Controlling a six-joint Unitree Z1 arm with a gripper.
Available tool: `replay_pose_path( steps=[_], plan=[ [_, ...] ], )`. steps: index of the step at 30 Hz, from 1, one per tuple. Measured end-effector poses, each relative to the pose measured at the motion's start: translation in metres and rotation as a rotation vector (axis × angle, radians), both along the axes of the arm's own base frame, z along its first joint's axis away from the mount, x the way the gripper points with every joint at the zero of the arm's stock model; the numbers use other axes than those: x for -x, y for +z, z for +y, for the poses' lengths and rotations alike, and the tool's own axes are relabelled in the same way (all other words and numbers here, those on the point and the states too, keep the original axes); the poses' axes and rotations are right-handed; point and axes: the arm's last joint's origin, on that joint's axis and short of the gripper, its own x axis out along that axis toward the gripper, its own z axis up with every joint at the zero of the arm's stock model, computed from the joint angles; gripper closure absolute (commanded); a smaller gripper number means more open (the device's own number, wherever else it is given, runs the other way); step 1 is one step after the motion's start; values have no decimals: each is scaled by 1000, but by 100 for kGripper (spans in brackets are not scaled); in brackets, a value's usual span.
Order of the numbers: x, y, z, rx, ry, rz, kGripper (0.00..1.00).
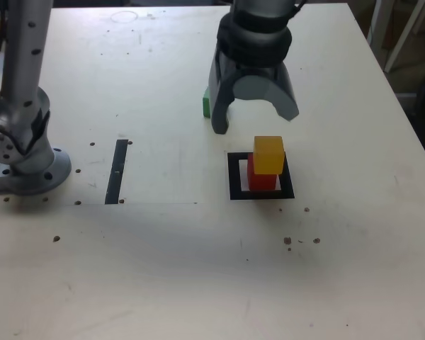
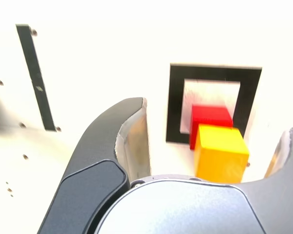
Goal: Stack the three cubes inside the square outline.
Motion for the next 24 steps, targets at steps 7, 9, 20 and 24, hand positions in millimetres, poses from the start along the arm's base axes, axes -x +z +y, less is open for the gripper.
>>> replay_pose_path(
  steps=[7, 9, 20, 24],
  plan=[
    [16, -2, 39, 20, -62, 58, 1],
    [21, -5, 50, 28, -62, 83, 1],
    [38, -25, 100, 40, -86, 113, 0],
    [41, -35, 110, 49, -108, 106, 0]
  ],
)
